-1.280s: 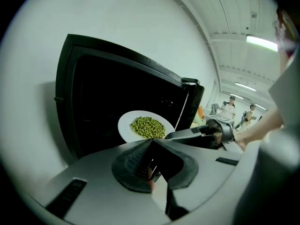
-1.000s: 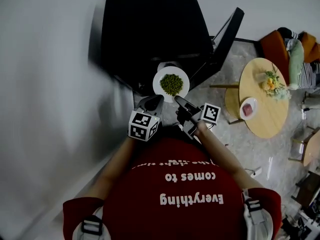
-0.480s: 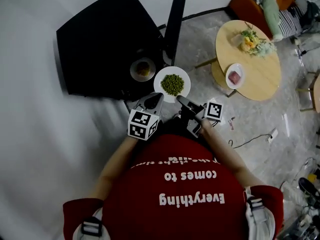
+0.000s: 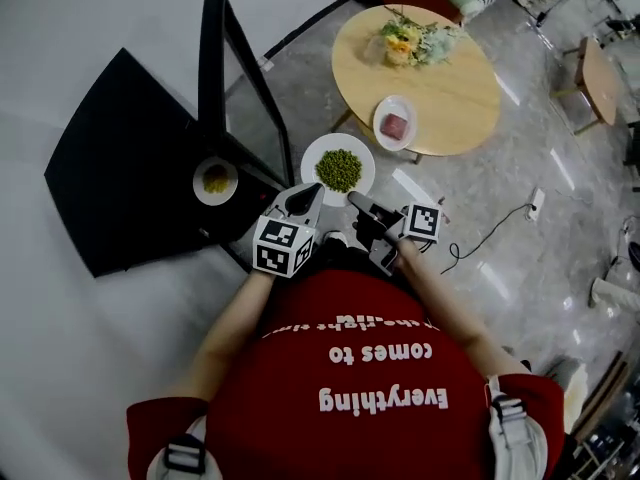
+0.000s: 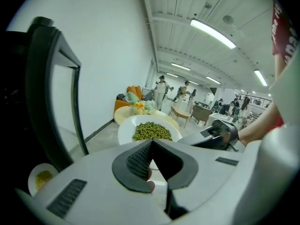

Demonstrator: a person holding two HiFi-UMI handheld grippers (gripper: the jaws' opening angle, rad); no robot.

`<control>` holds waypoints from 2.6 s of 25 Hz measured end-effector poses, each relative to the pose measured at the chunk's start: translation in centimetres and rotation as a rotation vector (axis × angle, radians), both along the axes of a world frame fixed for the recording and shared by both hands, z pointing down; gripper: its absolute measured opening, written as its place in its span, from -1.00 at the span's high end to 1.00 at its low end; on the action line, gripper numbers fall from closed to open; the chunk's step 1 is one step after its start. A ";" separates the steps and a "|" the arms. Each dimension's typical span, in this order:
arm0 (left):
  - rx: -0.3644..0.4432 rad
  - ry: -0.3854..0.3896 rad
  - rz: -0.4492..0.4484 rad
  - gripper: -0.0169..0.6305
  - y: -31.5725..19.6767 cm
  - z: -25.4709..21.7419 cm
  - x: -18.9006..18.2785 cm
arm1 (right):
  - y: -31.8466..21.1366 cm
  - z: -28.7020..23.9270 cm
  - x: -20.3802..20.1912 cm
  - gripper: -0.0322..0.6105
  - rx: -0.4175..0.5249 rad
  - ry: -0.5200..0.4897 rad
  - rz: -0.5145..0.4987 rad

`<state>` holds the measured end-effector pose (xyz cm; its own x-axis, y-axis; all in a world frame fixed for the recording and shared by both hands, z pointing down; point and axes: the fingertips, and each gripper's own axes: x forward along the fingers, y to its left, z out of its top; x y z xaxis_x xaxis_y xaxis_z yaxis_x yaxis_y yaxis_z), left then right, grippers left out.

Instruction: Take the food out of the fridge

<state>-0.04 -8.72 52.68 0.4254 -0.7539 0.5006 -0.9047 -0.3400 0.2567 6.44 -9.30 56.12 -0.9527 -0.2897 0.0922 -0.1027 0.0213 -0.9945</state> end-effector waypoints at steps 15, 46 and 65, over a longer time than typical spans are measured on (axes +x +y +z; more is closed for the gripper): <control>0.034 -0.002 0.362 0.93 -8.4 0.4 16.7 | -5.5 1.5 16.2 0.83 -0.039 -0.016 0.456; -0.194 -0.107 0.538 0.93 -22.0 10.7 27.2 | -19.6 15.9 24.9 0.82 -0.369 0.184 0.625; -0.201 -0.106 0.521 0.93 -21.8 11.4 26.8 | -17.5 15.5 24.6 0.18 -0.457 0.670 0.395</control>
